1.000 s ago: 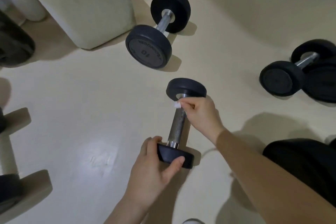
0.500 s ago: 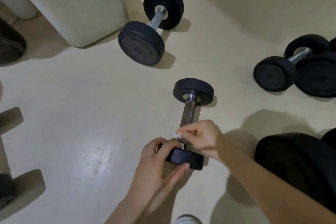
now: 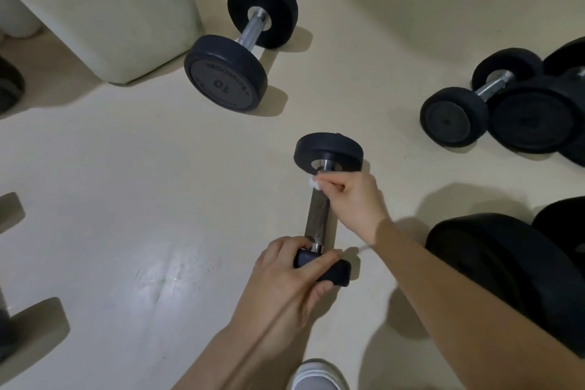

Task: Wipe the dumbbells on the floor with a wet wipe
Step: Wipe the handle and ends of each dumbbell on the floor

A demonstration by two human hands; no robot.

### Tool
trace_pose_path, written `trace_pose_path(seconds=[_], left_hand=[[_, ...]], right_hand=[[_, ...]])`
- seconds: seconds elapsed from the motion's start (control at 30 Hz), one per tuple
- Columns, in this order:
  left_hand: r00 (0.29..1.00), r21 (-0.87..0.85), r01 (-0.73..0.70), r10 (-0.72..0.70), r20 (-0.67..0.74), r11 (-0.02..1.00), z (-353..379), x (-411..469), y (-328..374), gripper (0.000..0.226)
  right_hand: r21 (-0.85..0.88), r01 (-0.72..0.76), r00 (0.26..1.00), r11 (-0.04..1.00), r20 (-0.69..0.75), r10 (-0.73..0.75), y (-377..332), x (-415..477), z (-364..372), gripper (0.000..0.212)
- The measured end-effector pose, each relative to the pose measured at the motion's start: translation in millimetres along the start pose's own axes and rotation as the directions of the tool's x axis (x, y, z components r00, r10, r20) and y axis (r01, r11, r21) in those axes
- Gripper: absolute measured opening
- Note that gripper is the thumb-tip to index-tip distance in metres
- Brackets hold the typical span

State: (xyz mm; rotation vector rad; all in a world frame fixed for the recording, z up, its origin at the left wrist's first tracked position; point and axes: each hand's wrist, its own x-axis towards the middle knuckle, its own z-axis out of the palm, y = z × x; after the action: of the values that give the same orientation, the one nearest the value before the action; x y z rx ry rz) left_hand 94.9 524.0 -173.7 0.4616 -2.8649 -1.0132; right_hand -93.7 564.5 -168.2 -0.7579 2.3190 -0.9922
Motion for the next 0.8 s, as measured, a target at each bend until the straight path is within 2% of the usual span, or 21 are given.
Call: trace_pose_path(seconds=[0.1,0.13,0.2,0.27,0.3,0.33,0.4,0.43,0.47,0.53,0.57,0.6,0.67,0.7,0.73,0.77,0.8], left_hand=[[0.999,-0.051,-0.051,0.050,-0.013,0.997,2.6,0.0,2.8,0.040],[0.999,-0.116,-0.018,0.015,-0.033,0.993,3.4,-0.2,1.9,0.042],[0.995,-0.261,0.082,-0.095,-0.041,0.962,4.5,0.1,-2.8,0.046],[0.991,-0.319,0.125,-0.132,-0.001,0.939,3.6,2.1,-9.0,0.046],[0.992,-0.321,0.126,-0.117,0.047,0.939,1.6,3.8,-11.3,0.046],[0.990,-0.311,0.119,-0.091,0.103,0.943,-2.1,6.6,-13.2,0.047],[0.977,-0.216,0.076,-0.029,0.213,0.973,-11.4,13.4,-15.4,0.049],[0.967,-0.117,0.013,0.017,0.253,0.993,-15.9,18.1,-15.9,0.047],[0.960,0.009,-0.095,0.089,0.265,0.995,-20.1,23.4,-17.0,0.043],[0.933,0.250,-0.302,0.231,0.276,0.920,-33.2,39.0,-15.9,0.035],[0.920,0.342,-0.350,0.252,0.300,0.872,-42.4,46.3,-14.2,0.033],[0.911,0.403,-0.378,0.258,0.320,0.834,-52.2,53.5,-14.7,0.034],[0.893,0.466,-0.408,0.237,0.382,0.785,-70.8,62.7,-19.0,0.033],[0.889,0.485,-0.419,0.239,0.390,0.767,-77.2,62.3,-20.1,0.033],[0.884,0.515,-0.440,0.253,0.393,0.736,-79.8,60.2,-22.0,0.035],[0.877,0.542,-0.460,0.265,0.400,0.703,-79.9,58.9,-23.2,0.039],[0.867,0.558,-0.484,0.282,0.411,0.674,-78.9,57.7,-24.4,0.041]], right_hand=[[-0.113,0.043,0.944,0.993,0.331,-0.004,2.7,-33.9,-0.7,0.013],[-0.120,0.053,0.940,0.991,0.341,-0.009,5.5,-29.6,-2.8,0.012],[-0.061,0.004,0.987,0.998,0.161,0.006,11.3,-5.8,-7.7,0.012],[0.035,-0.057,0.998,0.998,0.002,0.057,12.6,8.2,-8.8,0.015],[0.031,-0.057,0.998,0.998,0.018,0.057,13.0,4.8,-7.2,0.018],[-0.008,-0.032,0.995,0.999,0.095,0.032,12.8,-3.4,-5.5,0.020],[-0.137,0.028,0.944,0.990,0.329,0.018,12.1,-29.7,-0.8,0.021],[-0.155,0.044,0.929,0.987,0.368,0.016,12.5,-35.1,-1.7,0.020],[-0.124,0.014,0.948,0.992,0.316,0.026,15.5,-29.8,-2.9,0.021],[0.020,-0.125,0.992,0.992,0.006,0.125,21.6,-6.7,-10.8,0.023],[0.100,-0.165,0.977,0.981,-0.121,0.177,22.3,0.9,-13.3,0.023],[0.156,-0.178,0.962,0.972,-0.179,0.205,21.9,2.5,-12.0,0.022],[0.244,-0.139,0.972,0.960,-0.152,0.180,17.2,-17.9,6.7,0.019],[0.272,-0.104,0.989,0.957,-0.076,0.129,9.8,-33.5,19.7,0.016],[0.274,-0.096,0.995,0.957,0.018,0.095,-0.5,-48.1,29.8,0.015],[0.233,-0.084,0.996,0.969,0.050,0.074,-2.7,-51.0,34.9,0.016],[0.174,-0.060,0.998,0.983,-0.011,0.063,-3.3,-44.5,35.1,0.019]])
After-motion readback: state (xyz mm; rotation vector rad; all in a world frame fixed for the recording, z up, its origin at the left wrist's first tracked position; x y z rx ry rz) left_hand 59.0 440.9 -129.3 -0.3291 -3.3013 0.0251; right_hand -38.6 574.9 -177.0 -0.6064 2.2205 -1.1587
